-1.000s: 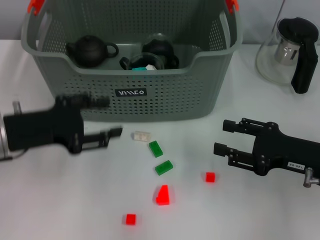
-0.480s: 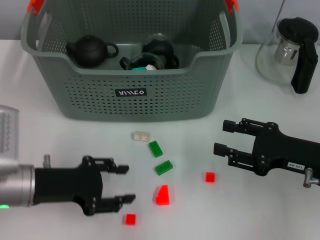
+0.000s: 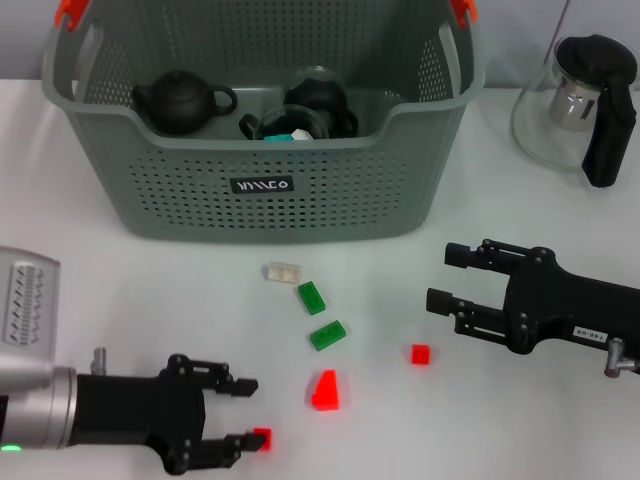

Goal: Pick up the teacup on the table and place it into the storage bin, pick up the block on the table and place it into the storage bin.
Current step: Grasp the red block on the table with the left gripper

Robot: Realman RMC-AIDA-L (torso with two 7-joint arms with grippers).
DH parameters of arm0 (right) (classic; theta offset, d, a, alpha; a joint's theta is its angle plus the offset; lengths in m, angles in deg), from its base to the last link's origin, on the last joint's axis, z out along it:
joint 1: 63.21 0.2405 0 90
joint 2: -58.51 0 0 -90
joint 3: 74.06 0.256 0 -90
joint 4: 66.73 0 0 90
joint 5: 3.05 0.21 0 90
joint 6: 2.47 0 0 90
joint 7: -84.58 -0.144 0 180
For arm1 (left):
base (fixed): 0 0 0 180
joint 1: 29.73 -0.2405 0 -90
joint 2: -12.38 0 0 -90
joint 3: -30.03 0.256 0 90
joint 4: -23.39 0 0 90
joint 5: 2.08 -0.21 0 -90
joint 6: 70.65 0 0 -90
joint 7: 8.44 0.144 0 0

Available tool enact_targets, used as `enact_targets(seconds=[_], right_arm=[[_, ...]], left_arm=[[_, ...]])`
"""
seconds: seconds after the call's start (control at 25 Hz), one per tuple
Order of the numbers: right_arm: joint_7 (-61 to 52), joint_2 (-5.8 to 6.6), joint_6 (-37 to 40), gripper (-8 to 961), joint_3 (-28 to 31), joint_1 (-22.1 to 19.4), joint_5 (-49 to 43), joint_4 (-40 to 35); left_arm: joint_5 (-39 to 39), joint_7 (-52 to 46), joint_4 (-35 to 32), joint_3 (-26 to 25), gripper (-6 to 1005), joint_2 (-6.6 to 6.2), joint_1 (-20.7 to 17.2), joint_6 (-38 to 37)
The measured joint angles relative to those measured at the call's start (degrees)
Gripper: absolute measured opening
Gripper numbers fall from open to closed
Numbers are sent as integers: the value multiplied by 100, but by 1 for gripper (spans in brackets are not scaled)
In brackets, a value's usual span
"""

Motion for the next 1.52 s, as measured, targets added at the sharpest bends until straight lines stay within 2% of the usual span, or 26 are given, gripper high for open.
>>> enact_targets(seconds=[0.68, 1.36, 1.52], right_arm=[[39, -15, -96, 683, -38, -18, -9, 68], [43, -9, -97, 683, -44, -18, -8, 71], [44, -3, -97, 683, -43, -18, -8, 71]], left_arm=[[-69, 647, 328, -10, 490, 18, -20, 379], [-79, 697, 351, 23, 414, 19, 23, 498], [-55, 697, 321, 19, 298, 17, 35, 464]])
